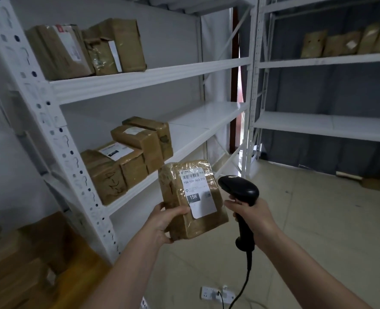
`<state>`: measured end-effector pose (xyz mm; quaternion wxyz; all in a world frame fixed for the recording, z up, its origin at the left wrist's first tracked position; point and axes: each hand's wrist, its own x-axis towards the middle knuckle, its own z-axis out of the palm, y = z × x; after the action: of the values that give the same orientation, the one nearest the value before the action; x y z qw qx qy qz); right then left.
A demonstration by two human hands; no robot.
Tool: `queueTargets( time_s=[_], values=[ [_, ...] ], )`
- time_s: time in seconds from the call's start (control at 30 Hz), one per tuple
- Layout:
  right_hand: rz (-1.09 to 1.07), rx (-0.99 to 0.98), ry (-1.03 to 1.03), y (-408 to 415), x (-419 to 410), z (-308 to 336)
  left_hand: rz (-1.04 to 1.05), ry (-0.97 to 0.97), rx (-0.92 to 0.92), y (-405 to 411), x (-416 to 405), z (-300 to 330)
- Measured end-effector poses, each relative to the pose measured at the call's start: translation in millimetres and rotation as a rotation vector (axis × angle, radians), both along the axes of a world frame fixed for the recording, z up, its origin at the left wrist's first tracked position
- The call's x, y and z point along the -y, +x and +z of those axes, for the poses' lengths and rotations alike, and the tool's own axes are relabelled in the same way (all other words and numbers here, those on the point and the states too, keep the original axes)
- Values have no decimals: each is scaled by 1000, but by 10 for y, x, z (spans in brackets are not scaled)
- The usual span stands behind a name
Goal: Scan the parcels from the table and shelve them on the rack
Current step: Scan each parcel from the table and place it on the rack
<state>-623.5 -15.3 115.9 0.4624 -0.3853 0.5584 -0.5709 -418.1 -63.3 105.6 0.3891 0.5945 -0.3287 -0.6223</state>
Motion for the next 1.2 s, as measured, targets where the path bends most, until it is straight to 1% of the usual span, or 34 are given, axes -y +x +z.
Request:
queueTargets(
  time_s=[0.1, 0.27, 0.43, 0.6, 0.77, 0.97, 1.07, 1.2],
  values=[
    [9, 2, -27, 11, 437, 59, -22, -44, 10, 25, 419, 105],
    [20, -48, -30, 19, 958, -40, -20, -101, 31, -87, 896, 154],
    [78, -41, -30, 41, 1338, -36, 71, -182, 90, -155, 1286, 153],
    [147, -6, -39, -1, 1781, 35, 109, -255, 179, -319, 1624, 238],
    [196, 18, -70, -114, 2316, 152, 205, -279, 326, -569, 2084, 322],
    [266, 66, -106, -288, 2973, 319, 354, -281, 439, -906, 2610, 559],
    [317, 80, -118, -354, 3285, 414, 386, -283, 555, -1081, 2837, 654],
    [404, 124, -127, -436, 3675, 516, 375, -317, 728, -1323, 3045, 691]
  ],
)
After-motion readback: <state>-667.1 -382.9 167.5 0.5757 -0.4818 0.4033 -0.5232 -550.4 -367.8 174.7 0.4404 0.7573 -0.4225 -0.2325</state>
